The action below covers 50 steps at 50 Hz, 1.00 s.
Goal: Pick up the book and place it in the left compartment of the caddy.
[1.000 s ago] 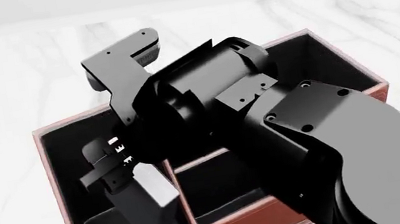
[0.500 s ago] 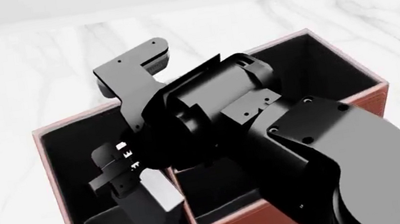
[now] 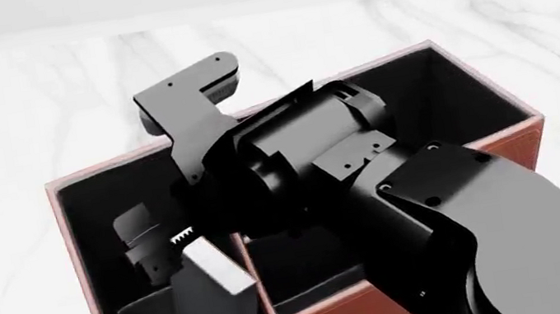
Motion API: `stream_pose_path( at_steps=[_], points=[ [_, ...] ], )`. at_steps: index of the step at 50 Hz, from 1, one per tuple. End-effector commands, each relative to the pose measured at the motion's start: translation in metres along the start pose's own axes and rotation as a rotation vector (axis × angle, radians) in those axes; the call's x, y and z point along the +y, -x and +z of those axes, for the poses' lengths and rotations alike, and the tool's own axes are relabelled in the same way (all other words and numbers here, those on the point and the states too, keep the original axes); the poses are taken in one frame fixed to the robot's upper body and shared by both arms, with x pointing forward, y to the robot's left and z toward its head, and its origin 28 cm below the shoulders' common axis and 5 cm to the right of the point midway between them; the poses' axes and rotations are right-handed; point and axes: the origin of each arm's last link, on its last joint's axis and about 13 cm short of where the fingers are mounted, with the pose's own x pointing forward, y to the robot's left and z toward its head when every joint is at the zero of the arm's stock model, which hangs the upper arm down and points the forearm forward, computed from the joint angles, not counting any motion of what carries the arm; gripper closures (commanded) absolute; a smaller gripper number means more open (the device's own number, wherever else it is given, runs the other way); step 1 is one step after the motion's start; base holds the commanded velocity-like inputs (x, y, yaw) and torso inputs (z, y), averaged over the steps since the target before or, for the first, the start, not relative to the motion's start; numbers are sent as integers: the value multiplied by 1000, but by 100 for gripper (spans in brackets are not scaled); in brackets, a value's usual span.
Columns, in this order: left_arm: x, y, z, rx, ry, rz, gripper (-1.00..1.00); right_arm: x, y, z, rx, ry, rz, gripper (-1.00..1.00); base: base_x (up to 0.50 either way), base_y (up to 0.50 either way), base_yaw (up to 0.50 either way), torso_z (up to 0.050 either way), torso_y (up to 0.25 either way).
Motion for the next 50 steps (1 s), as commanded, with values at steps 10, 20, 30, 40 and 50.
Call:
stream_pose_path(
  at_steps=[10, 20, 30, 40, 50],
  points=[
    [-1, -2, 1, -12, 6, -7, -100, 6, -1, 7, -33, -7, 46, -100, 0, 0, 0, 0, 0],
    [-1, -1, 2, -10, 9, -7, -100, -9, 26, 42, -209, -122, 63, -100, 0, 0, 0, 0, 0],
    [-1, -1, 1, -11, 5, -4, -100, -45, 72, 52, -477, -195, 30, -100, 0, 0, 0, 0, 1],
    [-1, -1, 1, -15, -3, -5, -100, -29, 86, -22, -709, -78, -328, -100, 0, 0, 0, 0, 0],
    [-1, -1, 0, -18, -16, -2, -100, -3, 95, -89, -888, 10, -519, -100, 0, 0, 0, 0, 0]
  ],
)
